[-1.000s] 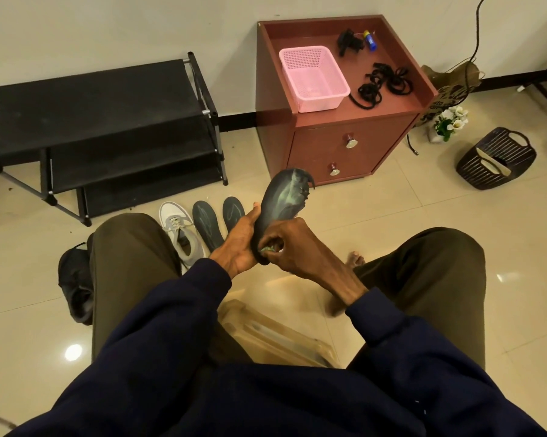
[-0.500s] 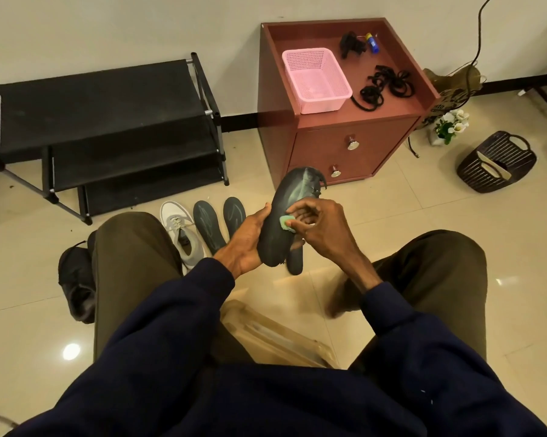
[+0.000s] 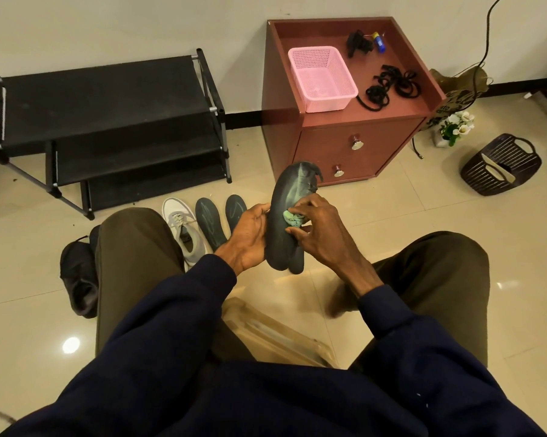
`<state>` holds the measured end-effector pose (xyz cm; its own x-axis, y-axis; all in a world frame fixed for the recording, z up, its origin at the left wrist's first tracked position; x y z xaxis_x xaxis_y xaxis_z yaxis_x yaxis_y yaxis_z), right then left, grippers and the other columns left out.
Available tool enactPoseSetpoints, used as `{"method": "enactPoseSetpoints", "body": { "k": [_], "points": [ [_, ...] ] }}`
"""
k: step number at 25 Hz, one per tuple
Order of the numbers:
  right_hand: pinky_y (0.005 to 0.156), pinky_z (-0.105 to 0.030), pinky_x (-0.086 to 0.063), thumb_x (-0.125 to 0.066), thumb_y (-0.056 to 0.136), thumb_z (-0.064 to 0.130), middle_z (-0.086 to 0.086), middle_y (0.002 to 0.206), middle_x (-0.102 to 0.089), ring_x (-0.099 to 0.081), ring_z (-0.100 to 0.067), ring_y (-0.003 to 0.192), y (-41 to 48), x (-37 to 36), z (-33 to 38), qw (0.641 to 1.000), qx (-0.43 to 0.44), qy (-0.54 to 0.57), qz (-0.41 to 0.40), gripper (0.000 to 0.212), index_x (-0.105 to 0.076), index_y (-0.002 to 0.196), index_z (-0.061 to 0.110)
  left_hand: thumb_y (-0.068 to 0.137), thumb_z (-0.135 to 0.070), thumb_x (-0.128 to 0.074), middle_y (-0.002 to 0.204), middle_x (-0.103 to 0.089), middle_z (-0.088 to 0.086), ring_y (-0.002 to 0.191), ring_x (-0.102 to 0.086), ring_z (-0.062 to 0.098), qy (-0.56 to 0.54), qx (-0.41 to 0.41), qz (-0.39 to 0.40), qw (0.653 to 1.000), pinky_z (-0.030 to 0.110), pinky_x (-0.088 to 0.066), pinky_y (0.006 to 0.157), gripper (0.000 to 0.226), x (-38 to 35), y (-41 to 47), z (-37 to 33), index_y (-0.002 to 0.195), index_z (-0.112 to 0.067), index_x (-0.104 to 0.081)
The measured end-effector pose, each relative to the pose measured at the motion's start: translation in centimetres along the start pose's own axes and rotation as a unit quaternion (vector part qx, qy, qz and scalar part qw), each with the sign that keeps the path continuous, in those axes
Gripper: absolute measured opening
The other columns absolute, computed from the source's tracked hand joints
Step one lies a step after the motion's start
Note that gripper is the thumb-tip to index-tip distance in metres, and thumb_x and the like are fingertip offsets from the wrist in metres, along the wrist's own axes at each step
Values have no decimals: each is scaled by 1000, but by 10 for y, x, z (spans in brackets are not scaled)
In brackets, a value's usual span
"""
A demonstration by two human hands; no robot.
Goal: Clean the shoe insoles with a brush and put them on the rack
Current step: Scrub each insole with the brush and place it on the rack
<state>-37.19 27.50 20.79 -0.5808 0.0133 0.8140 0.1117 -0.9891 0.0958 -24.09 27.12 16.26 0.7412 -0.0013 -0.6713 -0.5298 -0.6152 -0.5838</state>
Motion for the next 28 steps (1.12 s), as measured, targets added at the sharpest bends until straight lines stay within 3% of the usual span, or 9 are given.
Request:
{"method": "enactPoseSetpoints", "body": {
  "k": [3,5,9,12,14,16,20,25,28],
  "points": [
    [79,-42,-56,-77,88,16,-7,102,-65,-60,-23,95,-3,0,11,999,27,-41,-19,18,-78,103,8,108,-53,-30,112,-74,11,96,-72,23,5,1,-20,1000,37,-60,86,57,-1,2,3,127,-13,-65],
    [76,-43,-55,-76,88,17,-8,94,-68,-62,-23,86,-4,-3,22,998,54,-33,12,11,-79,96,10,106,-58,-31,107,-77,9,93,-75,21,17,-6,-43,999,37,-57,86,58,2,2,3,119,-15,-69],
    [73,-32,-54,-79,87,18,-3,90,-73,-65,-17,79,-9,-8,35,994,78,23,71,10,-79,96,14,104,-56,-40,99,-78,9,87,-75,22,37,-4,-76,996,39,-56,87,53,10,2,3,108,-14,-73],
    [78,-34,-55,-76,90,17,-6,96,-71,-64,-21,86,-2,1,22,998,46,-38,-9,10,-78,99,12,105,-53,-42,104,-76,13,94,-73,27,43,-1,-59,997,49,-54,100,49,5,1,5,110,-14,-72],
    [78,-31,-53,-76,90,14,-8,96,-71,-65,-22,87,1,9,11,997,10,-52,-58,10,-76,99,10,106,-49,-43,106,-76,16,92,-75,30,20,4,-40,999,53,-57,94,45,0,-1,7,114,-13,-69],
    [75,-32,-56,-77,90,15,-7,93,-71,-65,-19,82,0,6,12,999,17,-16,-45,11,-78,98,9,106,-49,-43,107,-75,15,88,-75,27,31,1,-38,999,47,-62,83,46,1,-1,7,117,-12,-68],
    [73,-32,-54,-78,89,20,-3,89,-71,-63,-16,80,-10,-14,36,995,72,8,64,10,-80,97,13,105,-50,-44,103,-75,10,89,-74,22,65,-11,-54,996,38,-58,89,47,8,0,3,112,-13,-72],
    [76,-34,-54,-77,87,11,-8,90,-72,-63,-22,84,4,17,6,995,-5,-74,-68,5,-79,92,10,106,-46,-45,110,-75,15,99,-71,30,50,-2,-47,998,56,-47,106,42,1,-2,8,117,-13,-68],
    [74,-29,-52,-78,87,14,-5,88,-71,-62,-17,81,-4,5,18,999,18,-23,-23,6,-80,93,12,105,-49,-44,106,-75,13,95,-71,27,71,-5,-55,996,47,-52,99,46,4,-1,6,113,-13,-71]
  ]
}}
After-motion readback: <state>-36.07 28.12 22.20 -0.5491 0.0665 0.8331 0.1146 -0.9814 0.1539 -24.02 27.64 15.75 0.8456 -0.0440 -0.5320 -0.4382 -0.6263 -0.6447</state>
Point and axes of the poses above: each hand's wrist, its own y-axis towards the middle knuckle, its own x-axis out of the back of the hand, z = x × y, the point moved 6 cm from there along y, towards the middle knuckle
